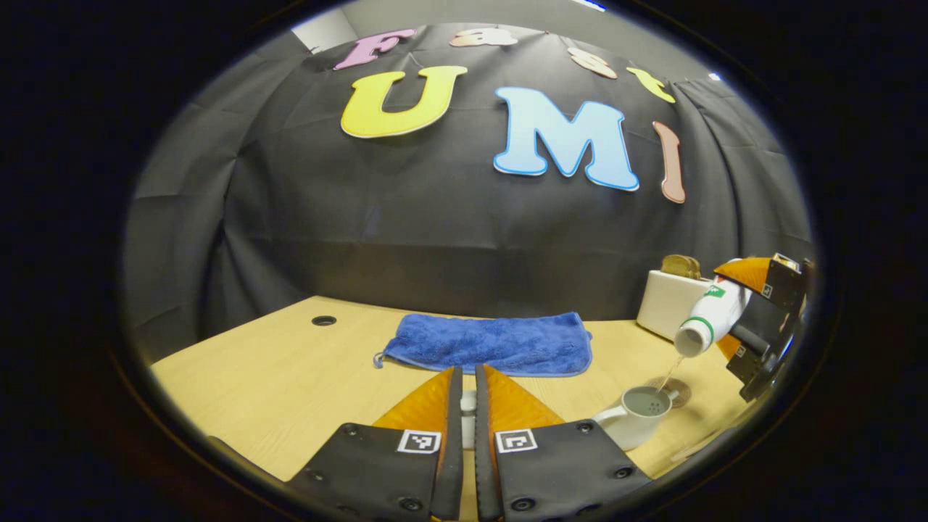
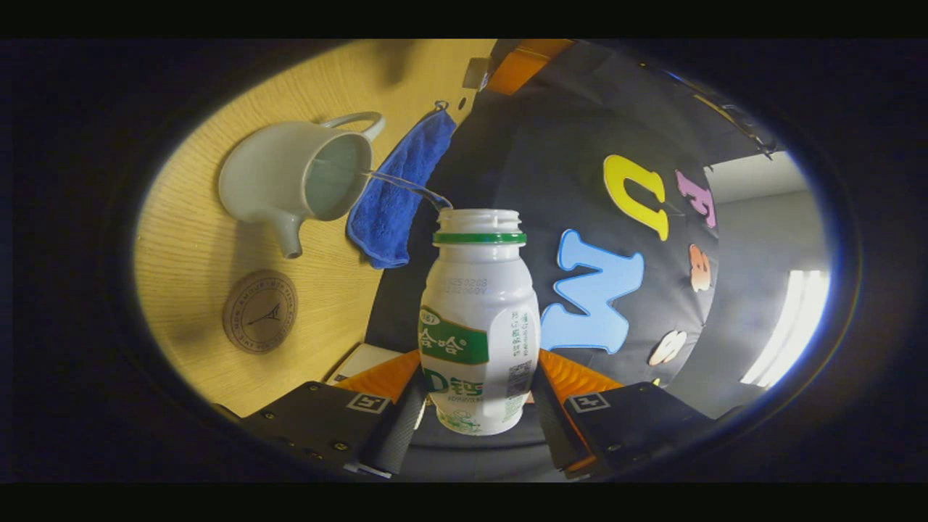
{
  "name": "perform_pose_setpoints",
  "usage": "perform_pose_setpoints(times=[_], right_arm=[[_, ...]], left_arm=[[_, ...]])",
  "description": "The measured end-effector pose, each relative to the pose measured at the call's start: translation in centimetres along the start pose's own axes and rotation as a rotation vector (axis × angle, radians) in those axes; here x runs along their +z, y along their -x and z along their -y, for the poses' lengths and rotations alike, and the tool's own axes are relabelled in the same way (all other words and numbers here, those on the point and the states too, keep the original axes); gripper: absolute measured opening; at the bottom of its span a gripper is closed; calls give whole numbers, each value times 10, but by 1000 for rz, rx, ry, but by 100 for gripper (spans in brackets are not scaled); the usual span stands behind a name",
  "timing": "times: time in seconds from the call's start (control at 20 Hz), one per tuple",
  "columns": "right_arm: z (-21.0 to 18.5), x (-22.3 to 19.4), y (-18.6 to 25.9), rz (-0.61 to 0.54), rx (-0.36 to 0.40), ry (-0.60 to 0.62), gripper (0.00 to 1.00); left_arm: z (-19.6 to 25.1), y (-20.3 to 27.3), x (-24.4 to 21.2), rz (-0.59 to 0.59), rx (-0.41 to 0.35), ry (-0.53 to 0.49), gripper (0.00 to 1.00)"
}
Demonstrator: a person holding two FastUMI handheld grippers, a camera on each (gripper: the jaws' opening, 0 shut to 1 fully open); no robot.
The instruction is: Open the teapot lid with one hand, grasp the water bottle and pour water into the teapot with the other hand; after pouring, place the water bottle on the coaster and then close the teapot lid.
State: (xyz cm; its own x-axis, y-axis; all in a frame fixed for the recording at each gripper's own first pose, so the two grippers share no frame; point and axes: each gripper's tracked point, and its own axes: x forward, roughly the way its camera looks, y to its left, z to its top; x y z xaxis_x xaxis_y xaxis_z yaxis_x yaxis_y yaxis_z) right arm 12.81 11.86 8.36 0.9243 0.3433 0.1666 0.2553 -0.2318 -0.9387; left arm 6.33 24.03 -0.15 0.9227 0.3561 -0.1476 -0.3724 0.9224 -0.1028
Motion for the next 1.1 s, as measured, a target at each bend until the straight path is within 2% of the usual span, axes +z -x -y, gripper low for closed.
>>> perform_pose_setpoints(times=[0.25, 0.3, 0.45, 0.5, 1.1], right_arm=[[5, 0, -1, 4, -4, 33, 74], [5, 1, -1, 6, -5, 39, 74], [8, 0, -2, 9, -13, 56, 74], [9, 1, -2, 10, -16, 61, 74], [23, 4, -5, 25, -62, 146, 74]], left_arm=[[0, 0, -2, -4, -2, -4, 13], [1, 1, -1, -4, -2, -5, 17], [1, 0, 0, -3, -2, -4, 17], [1, 1, 1, -3, -2, -4, 13], [4, 0, -1, -7, -10, -7, 13]])
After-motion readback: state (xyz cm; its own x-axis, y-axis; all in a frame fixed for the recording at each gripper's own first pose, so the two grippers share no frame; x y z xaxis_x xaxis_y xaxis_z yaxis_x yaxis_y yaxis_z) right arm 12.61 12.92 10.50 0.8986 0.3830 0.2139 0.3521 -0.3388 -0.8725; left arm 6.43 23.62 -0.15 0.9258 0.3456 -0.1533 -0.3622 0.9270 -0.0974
